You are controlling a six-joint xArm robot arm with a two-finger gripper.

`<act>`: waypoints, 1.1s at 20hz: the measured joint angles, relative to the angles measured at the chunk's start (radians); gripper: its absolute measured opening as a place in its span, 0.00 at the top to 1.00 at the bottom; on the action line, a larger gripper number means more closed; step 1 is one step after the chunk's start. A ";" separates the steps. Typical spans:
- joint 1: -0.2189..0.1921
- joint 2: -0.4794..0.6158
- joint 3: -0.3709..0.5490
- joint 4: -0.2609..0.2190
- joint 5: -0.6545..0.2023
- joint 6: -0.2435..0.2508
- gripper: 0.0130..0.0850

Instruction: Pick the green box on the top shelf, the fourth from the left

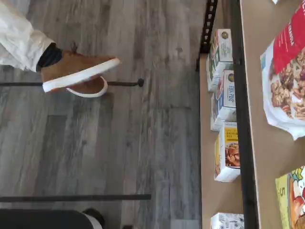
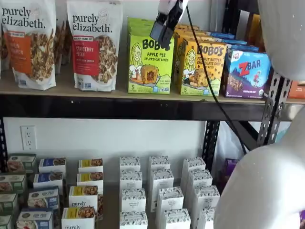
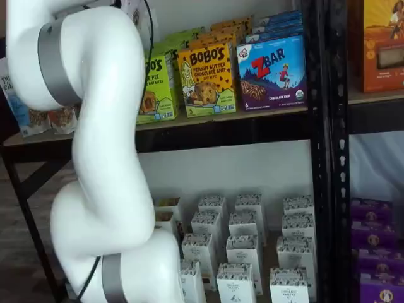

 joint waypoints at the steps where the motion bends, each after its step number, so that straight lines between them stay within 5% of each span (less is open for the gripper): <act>1: 0.001 0.011 -0.015 -0.006 0.018 0.002 0.00; 10: -0.003 0.054 -0.065 -0.002 0.052 0.003 0.00; 22: -0.006 -0.023 0.056 0.036 -0.149 -0.016 0.00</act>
